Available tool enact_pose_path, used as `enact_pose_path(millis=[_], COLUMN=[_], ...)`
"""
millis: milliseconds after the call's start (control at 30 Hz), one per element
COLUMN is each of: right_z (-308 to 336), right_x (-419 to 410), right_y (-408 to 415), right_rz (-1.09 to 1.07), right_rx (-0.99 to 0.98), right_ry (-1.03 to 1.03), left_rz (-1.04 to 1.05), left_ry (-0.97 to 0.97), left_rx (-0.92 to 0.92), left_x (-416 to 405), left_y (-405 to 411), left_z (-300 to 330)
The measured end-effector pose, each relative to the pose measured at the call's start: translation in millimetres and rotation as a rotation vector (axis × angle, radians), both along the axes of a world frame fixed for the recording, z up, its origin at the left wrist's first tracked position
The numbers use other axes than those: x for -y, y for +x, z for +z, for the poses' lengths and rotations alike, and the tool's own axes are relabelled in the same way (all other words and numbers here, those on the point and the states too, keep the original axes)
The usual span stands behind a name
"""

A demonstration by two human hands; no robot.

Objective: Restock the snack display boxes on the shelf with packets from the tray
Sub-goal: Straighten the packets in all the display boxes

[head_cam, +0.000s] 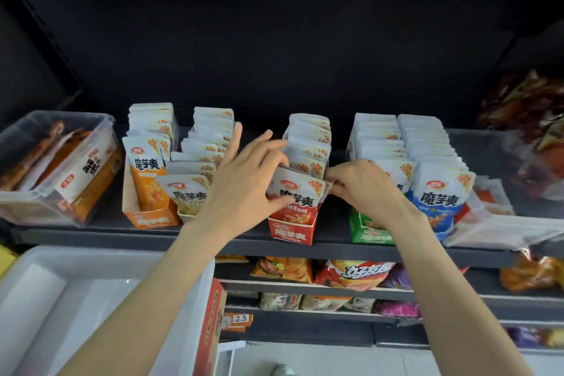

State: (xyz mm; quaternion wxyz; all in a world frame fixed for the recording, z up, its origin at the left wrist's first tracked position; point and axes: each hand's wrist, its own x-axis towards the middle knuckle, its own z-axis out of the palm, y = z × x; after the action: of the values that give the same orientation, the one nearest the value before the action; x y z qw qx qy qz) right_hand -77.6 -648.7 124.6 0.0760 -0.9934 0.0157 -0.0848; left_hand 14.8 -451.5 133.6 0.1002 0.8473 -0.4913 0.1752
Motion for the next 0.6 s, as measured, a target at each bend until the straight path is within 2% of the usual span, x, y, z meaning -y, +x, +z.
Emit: enact_pose_path(millis=[100,233,300,367,433,500,600], right_z=[13,43,51,56,54,47,39], right_x=[5,13,21,24,17,4,-7], right_y=[-13,-18,-7,10,27,39,45], right_rz=[-0.08,-0.187,-0.224,-0.266,-0.25,-0.216,-0.198], right_rx=[0.064,0.311,0.336,0.246,0.069,-0.086,-0.073], right_ry=[0.041,0.403,0.453,0.357,0.386,0.546,0.832], left_rz=[-0.063,-0.042,-0.036,-0.026,-0.019,-0.028,-0.052], left_ry=[-0.015,-0.047,-0.098,-0.153,-0.218,-0.277,-0.373], left_rx=[-0.09,-0.319,-0.358,-0.345,-0.318,-0.309,-0.414], left_x=[11,16,17,19,21,24,26], left_y=[-7,-14,-17,-19,-24,-31,-31], left_z=[-1,-3,-5,-9,-14,-17,-19])
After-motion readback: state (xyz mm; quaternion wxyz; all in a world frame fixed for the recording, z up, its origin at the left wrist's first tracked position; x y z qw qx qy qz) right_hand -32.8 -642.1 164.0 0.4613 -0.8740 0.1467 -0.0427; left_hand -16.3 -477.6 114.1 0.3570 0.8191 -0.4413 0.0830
